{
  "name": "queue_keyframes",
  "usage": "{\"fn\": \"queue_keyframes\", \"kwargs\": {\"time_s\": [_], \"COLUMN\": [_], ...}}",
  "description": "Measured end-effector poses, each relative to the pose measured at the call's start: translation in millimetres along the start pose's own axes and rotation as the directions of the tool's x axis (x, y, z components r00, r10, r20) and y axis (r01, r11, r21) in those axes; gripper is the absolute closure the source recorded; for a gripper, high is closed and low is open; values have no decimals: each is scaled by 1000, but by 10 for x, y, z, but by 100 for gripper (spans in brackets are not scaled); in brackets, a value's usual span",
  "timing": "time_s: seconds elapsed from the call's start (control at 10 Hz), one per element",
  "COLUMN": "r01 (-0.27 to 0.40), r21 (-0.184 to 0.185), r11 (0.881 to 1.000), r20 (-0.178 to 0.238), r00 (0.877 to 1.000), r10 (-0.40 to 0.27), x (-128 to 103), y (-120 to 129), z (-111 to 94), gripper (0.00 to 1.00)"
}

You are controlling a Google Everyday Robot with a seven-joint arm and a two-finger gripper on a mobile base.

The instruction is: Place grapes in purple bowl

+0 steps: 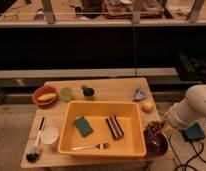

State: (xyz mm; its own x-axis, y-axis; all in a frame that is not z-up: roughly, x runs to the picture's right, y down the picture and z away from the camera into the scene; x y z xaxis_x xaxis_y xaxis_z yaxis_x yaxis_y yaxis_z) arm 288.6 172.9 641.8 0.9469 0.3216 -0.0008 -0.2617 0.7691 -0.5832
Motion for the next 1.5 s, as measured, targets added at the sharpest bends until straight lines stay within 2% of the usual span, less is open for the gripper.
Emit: {"fn": "queue_keyframes", "kwargs": {"time_s": [0.6, 0.7, 1.3, 1.5], "r01": [3, 1, 6, 5], "r21": [-22, -27, -53, -53], "r11": [1000, 1000, 999, 999], "r20": [-7, -7, -7, -8], "r00": [1000, 1000, 1000, 1000], "r10": [-3, -1, -7, -5], "x": [7, 12, -68, -60], "y": [61, 70, 81, 84], "z": [99, 115, 173, 170], "gripper": [100, 97, 41, 38]}}
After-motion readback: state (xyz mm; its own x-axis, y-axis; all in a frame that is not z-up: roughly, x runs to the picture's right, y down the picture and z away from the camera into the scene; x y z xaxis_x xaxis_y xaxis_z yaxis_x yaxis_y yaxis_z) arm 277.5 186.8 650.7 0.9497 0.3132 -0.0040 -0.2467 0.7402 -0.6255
